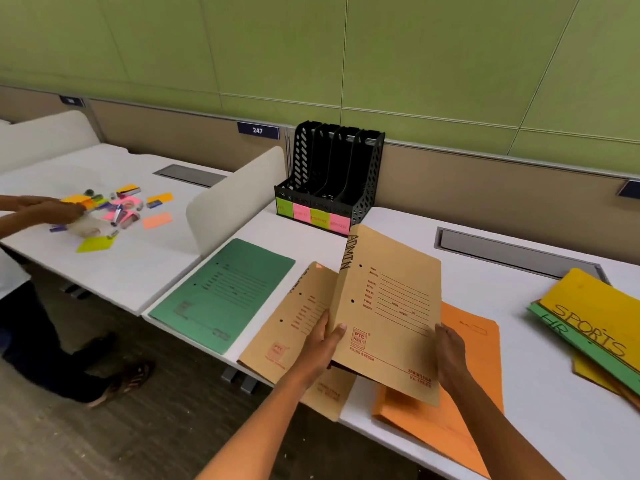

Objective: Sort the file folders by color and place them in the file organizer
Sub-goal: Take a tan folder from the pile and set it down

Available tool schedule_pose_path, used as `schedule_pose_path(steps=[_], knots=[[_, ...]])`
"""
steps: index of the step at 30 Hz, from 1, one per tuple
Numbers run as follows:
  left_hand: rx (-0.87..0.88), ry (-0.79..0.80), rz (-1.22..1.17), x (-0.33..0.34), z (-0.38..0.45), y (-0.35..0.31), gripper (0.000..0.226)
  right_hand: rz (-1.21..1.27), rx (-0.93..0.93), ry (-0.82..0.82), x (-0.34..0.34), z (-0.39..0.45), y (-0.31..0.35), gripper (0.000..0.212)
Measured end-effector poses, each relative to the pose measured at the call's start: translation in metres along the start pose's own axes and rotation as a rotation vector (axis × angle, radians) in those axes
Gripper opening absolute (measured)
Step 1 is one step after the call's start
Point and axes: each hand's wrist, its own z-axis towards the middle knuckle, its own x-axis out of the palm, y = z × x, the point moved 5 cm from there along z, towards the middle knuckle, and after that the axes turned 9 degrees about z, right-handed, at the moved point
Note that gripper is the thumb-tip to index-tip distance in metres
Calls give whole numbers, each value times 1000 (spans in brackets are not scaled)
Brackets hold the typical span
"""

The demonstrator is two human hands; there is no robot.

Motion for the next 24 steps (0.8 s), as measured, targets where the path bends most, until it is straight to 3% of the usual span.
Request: schedule_pose_path(steps=[6, 11, 15, 19, 24], knots=[[-92, -41, 84, -24, 41, 7, 28, 28, -9, 4, 27, 21, 3, 35], [-110, -184, 215, -50, 52, 16, 21, -7, -45, 34, 55, 18, 2, 32], [-102, -287, 316, -70, 58, 30, 25, -12, -58, 45, 79, 1, -2, 28], [-111, -339, 415, -92, 60, 46, 42, -27, -54, 25, 96, -20, -18, 27], [-51, -333, 622, -122, 54, 57, 39, -32, -49, -16, 116, -53, -39, 42]])
